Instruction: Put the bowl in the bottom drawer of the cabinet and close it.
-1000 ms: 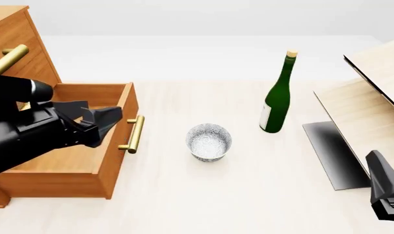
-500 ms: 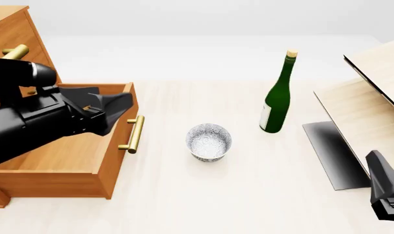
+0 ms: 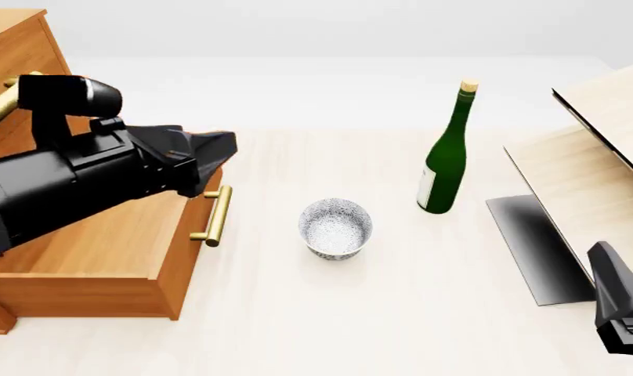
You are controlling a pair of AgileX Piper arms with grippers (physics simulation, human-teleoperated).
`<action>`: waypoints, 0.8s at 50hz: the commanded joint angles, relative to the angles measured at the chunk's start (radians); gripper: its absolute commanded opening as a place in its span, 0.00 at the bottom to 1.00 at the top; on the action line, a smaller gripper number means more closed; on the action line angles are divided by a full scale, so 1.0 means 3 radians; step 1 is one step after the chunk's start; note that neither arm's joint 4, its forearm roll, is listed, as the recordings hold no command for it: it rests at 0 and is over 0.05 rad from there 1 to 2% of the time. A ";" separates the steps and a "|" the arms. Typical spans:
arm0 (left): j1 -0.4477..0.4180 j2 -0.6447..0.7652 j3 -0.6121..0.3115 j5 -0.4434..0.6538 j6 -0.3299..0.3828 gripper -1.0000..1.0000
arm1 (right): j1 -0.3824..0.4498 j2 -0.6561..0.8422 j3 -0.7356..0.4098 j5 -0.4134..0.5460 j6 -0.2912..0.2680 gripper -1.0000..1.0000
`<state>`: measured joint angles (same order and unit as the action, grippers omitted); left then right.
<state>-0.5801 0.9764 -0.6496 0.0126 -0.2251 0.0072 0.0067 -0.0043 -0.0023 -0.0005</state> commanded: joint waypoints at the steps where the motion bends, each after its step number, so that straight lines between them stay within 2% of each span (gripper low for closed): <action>1: -0.0061 0.0240 -0.0109 -0.0129 -0.0029 1.00 | 0.0000 0.0000 0.0000 0.0000 0.0000 1.00; 22: -0.0118 0.0757 -0.0361 -0.0237 -0.0097 1.00 | 0.0000 0.0000 0.0000 0.0000 0.0000 1.00; 40: -0.0122 0.1127 -0.0502 -0.0343 -0.0262 1.00 | 0.0000 0.0000 0.0000 0.0000 0.0000 1.00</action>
<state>-0.6142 1.2593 -0.7772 -0.0757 -0.2810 0.0072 0.0066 -0.0043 -0.0023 -0.0005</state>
